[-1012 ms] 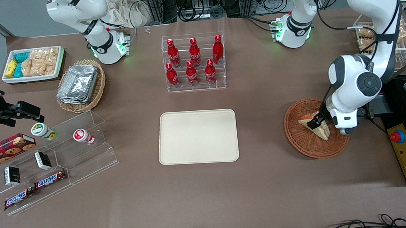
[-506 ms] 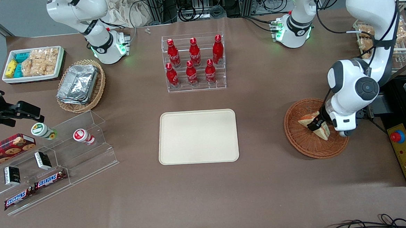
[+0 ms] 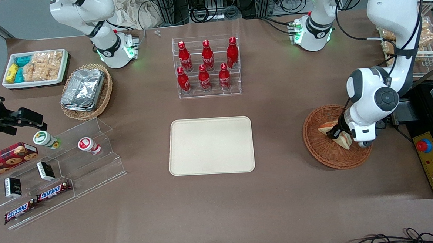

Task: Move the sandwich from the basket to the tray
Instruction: 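Lower the open left gripper onto the sandwich and close on it, then lift the sandwich up out of the basket with the left gripper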

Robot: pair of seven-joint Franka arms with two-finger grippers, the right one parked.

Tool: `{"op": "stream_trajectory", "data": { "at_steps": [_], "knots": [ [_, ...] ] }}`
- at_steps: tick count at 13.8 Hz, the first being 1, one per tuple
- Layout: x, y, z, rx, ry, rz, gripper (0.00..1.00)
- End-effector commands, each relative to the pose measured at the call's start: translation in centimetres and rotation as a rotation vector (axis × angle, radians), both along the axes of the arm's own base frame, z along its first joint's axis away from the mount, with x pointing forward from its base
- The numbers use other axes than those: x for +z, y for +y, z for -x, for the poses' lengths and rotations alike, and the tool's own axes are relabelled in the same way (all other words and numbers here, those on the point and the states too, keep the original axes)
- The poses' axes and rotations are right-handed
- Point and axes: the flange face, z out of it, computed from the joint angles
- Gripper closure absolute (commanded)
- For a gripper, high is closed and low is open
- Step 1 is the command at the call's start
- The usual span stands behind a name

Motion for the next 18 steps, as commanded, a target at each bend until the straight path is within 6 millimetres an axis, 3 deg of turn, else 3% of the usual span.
{"op": "stream_trajectory", "data": {
  "at_steps": [1,3,6,10,14,18],
  "knots": [
    [-0.2,0.1,0.2,0.017,-0.025,-0.010,0.86],
    [-0.1,0.1,0.2,0.014,-0.028,-0.011,1.00],
    [1.9,0.1,0.1,0.010,-0.045,-0.011,1.00],
    [7.3,0.1,0.4,-0.036,-0.005,-0.013,1.00],
    [13.6,0.2,1.5,-0.216,0.018,0.000,1.00],
    [20.2,-1.0,0.6,-0.368,0.081,0.032,1.00]
  ]
}}
